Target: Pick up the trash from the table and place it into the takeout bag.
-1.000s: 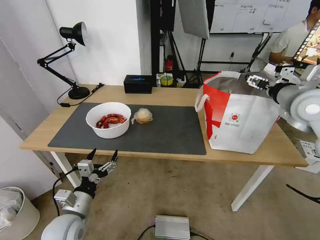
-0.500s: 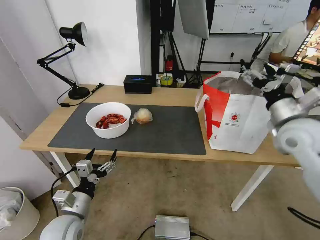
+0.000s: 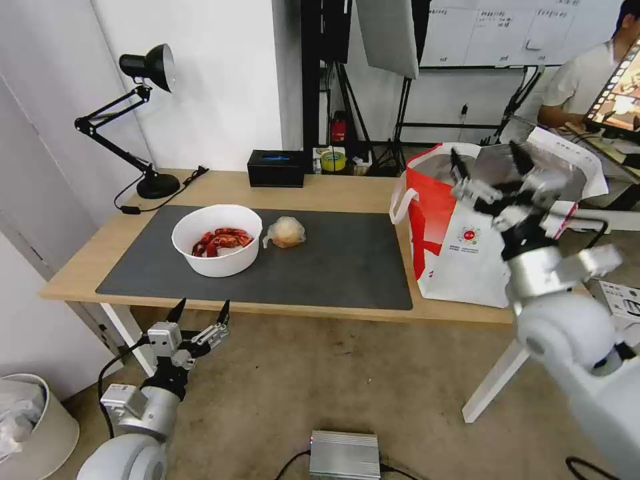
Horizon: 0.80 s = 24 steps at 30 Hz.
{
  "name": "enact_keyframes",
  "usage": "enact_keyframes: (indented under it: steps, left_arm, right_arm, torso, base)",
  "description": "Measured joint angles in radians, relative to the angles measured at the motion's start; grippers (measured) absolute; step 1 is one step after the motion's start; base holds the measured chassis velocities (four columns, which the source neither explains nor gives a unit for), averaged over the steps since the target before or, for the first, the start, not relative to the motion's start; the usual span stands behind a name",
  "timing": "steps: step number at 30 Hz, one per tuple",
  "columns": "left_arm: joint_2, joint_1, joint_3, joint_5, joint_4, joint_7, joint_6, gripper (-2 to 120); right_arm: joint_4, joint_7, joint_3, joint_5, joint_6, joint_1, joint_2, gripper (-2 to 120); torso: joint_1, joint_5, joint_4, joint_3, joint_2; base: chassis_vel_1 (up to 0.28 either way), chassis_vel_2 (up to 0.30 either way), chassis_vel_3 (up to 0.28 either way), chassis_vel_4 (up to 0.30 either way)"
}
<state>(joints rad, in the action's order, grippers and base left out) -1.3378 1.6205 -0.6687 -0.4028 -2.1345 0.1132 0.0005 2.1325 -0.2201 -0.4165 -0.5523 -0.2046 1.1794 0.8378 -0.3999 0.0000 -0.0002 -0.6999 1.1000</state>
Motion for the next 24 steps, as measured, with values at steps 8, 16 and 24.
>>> enact_keyframes:
  steps: [8,16,24]
  left_arm:
    - [0.001,0.003,-0.002,0.0,0.002,-0.005,-0.002,100]
    - [-0.001,0.006,-0.003,0.002,0.005,-0.005,-0.007,100]
    - [-0.003,0.007,-0.005,0.003,0.008,-0.005,-0.007,100]
  right_arm:
    - [-0.035,0.019,-0.008,0.2,-0.083,0.145,0.116,100]
    - [-0.1,0.014,-0.027,0.29,-0.14,0.249,0.244,100]
    - [-0.098,-0.028,-0.029,0.369,-0.098,0.374,0.336,100]
  torso:
    - [0.0,-0.0001,0.0001,0.0,0.0]
    - [0.0,0.0,0.0002,0.0,0.0]
    - [0.0,-0.0001,0.0002,0.0,0.0]
  base:
    - [0.0,0.0,0.0,0.0]
    - [0.0,0.0,0.0,0.0]
    - [0.0,0.0,0.0,0.0]
